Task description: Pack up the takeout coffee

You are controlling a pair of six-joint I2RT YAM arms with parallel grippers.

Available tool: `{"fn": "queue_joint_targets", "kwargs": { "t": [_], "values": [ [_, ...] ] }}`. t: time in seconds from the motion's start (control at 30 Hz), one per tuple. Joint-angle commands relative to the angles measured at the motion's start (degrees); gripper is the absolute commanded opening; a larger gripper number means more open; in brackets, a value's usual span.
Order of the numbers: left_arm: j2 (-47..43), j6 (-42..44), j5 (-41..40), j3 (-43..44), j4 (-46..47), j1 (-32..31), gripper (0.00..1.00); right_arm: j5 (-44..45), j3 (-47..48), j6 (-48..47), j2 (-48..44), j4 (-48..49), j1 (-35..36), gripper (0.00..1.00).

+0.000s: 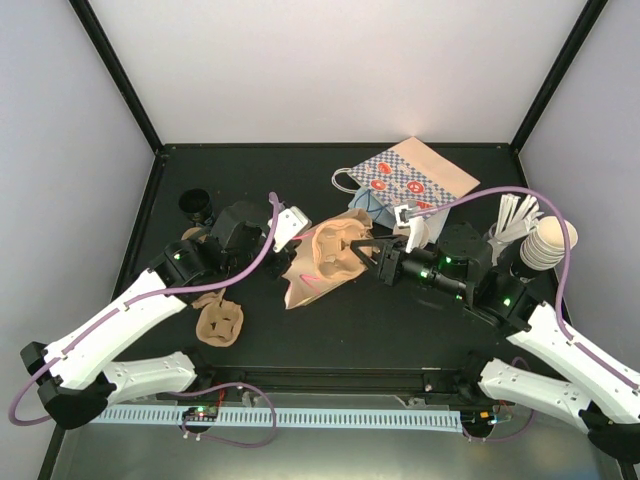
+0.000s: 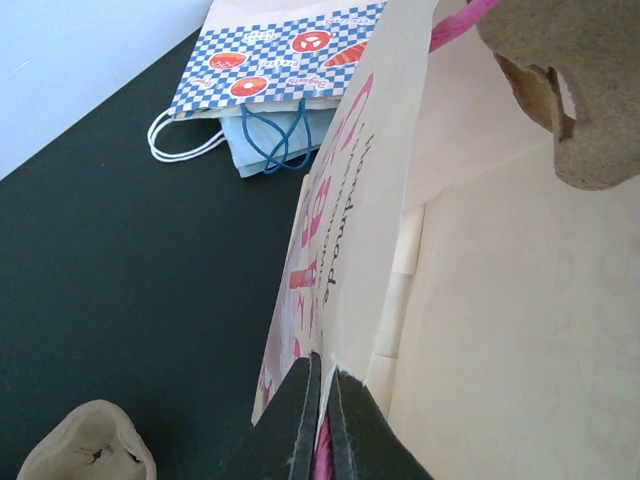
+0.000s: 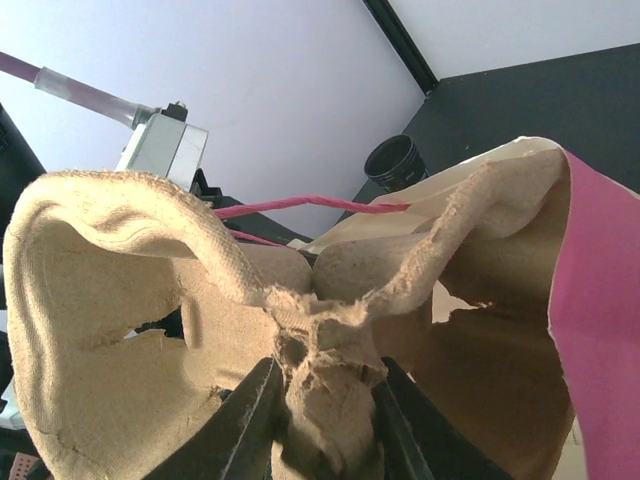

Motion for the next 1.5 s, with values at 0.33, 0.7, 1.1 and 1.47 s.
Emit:
{"fn": "queue_joint_targets", "kwargs": {
  "t": [0.33,0.7,1.1,1.47],
  "values": [
    [-0.71,-2.93,2.25,1.92,1.75,-0.22,0.03,1.05,1.44,-7.29,1.97,-3.21,-0.07,0.25],
    [1.53,-4.27,0.07,5.12,-0.42,-0.23,0.02,1.33,3.98,-13.15,6.3,-8.95,3.16,0.24],
    [5.31,-7.75,-3.08,7.41,-4.06,0.31,0.03,2.69,5.46,-16.67,9.25,-13.35,7.23,0.23],
    [6.53,-8.69,2.77,9.4,-5.56,0.83,0.11,8.82,3.34,-12.3,7.24,-14.26,7.2,0.22]
  ]
}}
